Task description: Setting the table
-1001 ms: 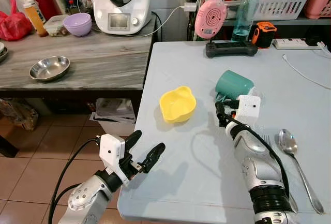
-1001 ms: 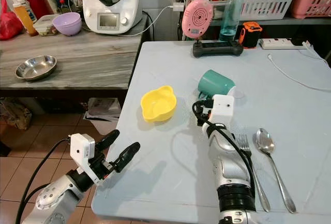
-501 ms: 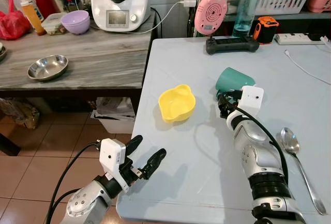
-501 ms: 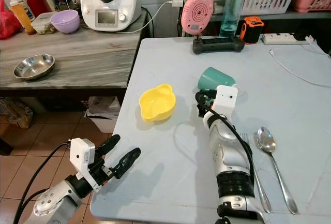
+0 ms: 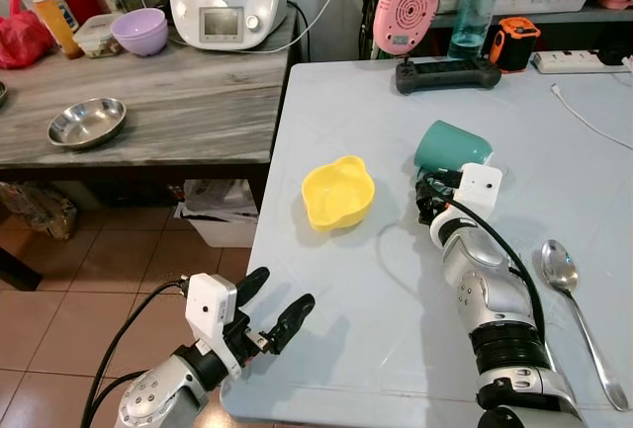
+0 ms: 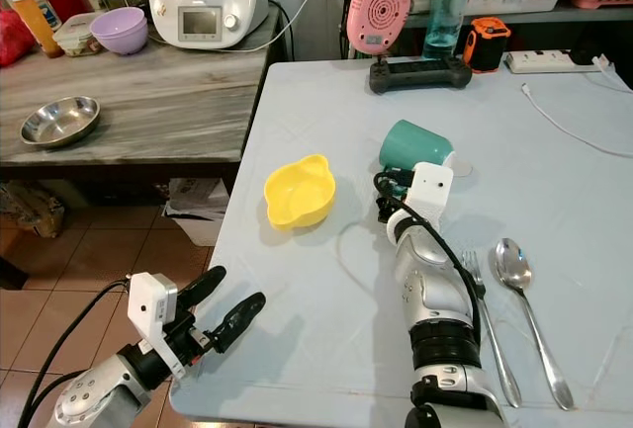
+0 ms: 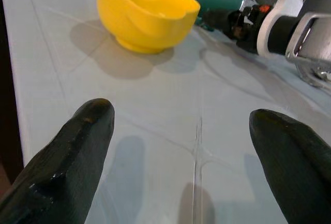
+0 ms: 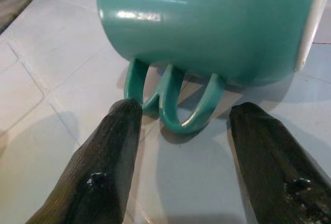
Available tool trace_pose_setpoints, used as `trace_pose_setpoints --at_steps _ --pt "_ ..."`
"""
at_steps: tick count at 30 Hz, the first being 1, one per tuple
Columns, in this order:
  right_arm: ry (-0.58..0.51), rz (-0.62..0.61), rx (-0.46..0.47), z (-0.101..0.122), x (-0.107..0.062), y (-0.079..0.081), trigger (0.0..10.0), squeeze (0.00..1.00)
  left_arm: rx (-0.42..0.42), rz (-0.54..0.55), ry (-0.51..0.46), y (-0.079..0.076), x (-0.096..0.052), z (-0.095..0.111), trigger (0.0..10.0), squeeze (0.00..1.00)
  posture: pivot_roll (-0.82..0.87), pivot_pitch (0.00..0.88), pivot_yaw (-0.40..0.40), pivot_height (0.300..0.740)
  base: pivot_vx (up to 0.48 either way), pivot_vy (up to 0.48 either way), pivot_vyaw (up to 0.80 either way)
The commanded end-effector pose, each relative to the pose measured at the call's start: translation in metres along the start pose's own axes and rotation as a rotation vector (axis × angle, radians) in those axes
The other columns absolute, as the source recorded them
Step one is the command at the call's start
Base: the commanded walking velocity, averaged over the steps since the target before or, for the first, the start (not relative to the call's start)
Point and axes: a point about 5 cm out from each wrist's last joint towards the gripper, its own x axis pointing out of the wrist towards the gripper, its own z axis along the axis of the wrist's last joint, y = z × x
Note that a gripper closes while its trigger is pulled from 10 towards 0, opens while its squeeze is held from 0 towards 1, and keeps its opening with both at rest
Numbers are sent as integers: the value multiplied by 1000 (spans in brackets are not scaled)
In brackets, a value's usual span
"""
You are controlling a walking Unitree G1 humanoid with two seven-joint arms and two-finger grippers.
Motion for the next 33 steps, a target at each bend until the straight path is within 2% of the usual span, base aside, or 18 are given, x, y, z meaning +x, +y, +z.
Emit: trace_pose_setpoints --at_steps 1,9,10,12,14,15,18,33 --pt "24 -13 27 -4 1 -1 10000 0 19 17 7 2 -4 3 10000 0 -64 111 100 740 0 0 0" --pt "48 0 106 -5 8 -6 10000 0 24 20 10 3 -4 4 10000 0 -62 109 103 740 0 0 0" --pt "52 2 111 -6 8 -6 9608 0 24 21 10 4 -5 4 10000 0 -55 107 104 740 0 0 0" --pt "57 8 122 -7 9 -5 5843 0 25 22 10 4 -5 5 10000 0 -55 107 104 740 0 0 0" --pt "66 20 141 -8 11 -5 2863 0 25 24 9 4 -5 5 10000 0 -55 107 104 740 0 0 0" --pt "69 23 151 -8 12 -5 275 0 26 25 9 4 -4 5 10000 0 -55 107 104 740 0 0 0" --pt "70 28 156 -8 12 -4 0 0 26 27 9 4 -5 5 10000 0 -47 105 105 740 0 0 0" --pt "75 40 140 -8 16 -11 0 0 25 30 0 4 -3 8 10000 0 -51 98 96 740 0 0 0"
